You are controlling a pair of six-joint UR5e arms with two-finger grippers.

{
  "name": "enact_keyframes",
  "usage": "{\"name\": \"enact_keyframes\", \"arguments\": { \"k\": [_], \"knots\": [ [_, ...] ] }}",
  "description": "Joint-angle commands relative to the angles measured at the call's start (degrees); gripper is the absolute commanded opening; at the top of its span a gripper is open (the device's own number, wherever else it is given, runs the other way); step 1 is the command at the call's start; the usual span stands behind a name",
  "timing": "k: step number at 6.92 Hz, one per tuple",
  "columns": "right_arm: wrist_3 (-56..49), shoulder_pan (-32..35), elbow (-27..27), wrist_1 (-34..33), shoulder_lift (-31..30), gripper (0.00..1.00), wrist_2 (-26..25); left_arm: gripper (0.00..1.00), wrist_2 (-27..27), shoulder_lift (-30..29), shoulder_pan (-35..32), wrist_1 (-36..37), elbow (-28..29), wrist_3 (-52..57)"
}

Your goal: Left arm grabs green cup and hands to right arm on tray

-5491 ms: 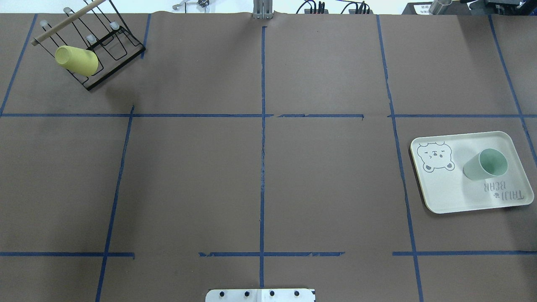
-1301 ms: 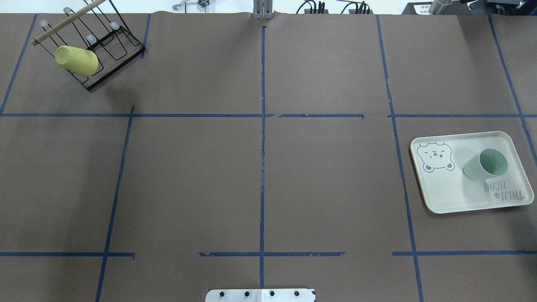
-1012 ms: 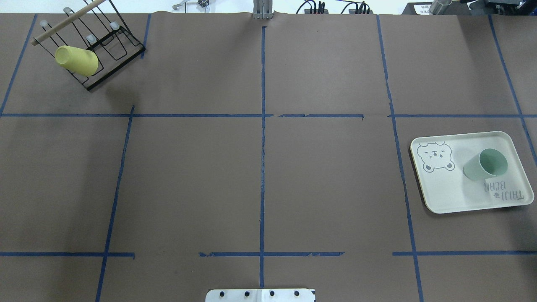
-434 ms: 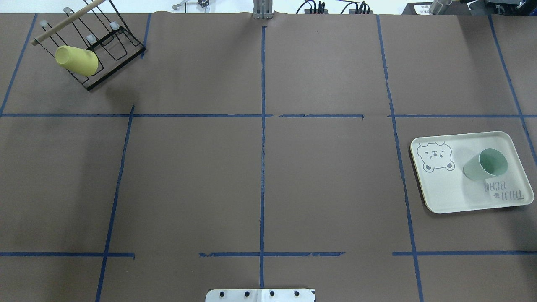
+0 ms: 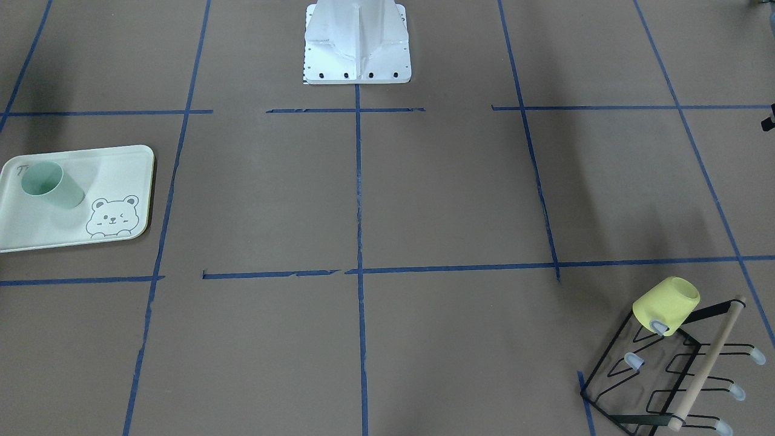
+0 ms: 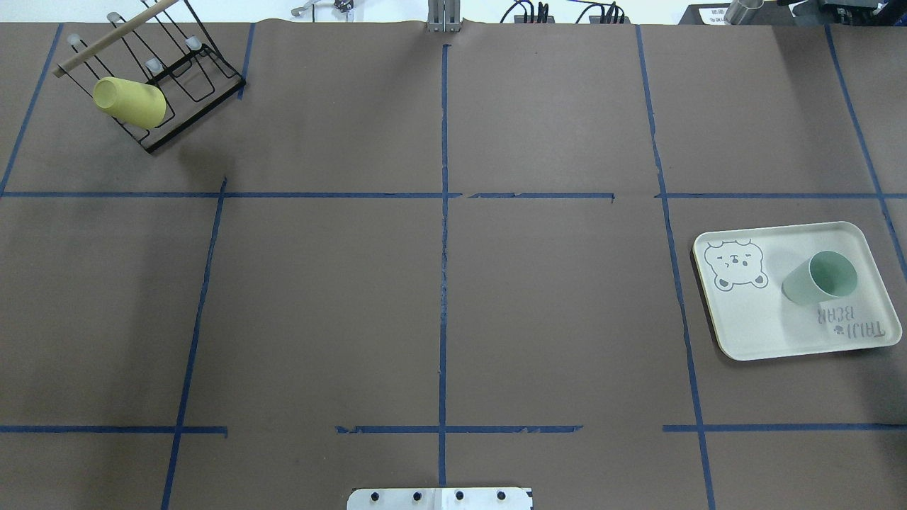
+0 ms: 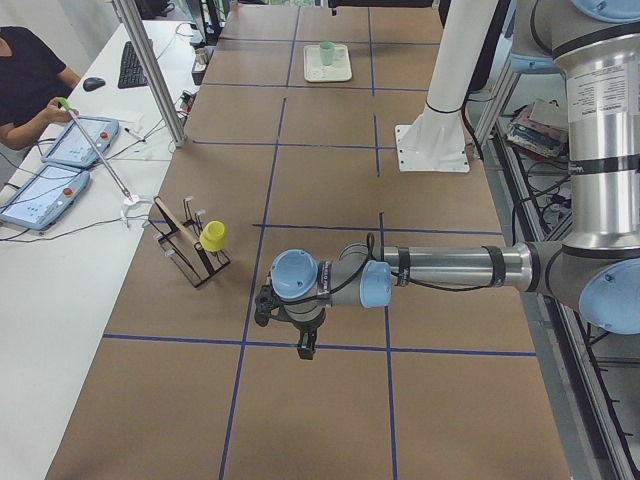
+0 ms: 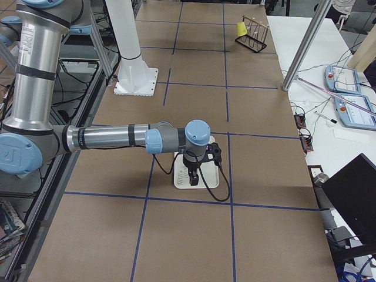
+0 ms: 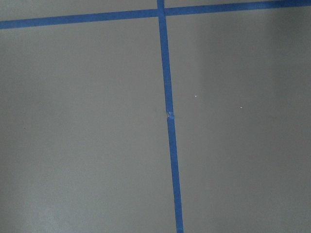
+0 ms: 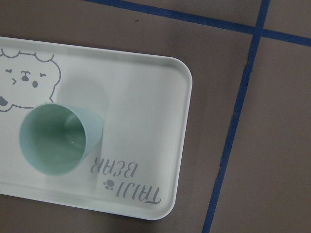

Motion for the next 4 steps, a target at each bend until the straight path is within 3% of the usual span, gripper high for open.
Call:
{"name": "enact_keyframes", "arguments": {
  "k": [1,4],
  "knots": [
    [-0.03,0.00,0.12,-0.02,0.00,1.00,0.10,1.00,0.00,0.06,0.00,0.02,0.02,-0.03],
    [-0.03,0.00,0.29,-0.02,-0.17,1.00,-0.17,1.00,0.09,0.06,0.00,0.02,0.37,-0.03]
  ]
}}
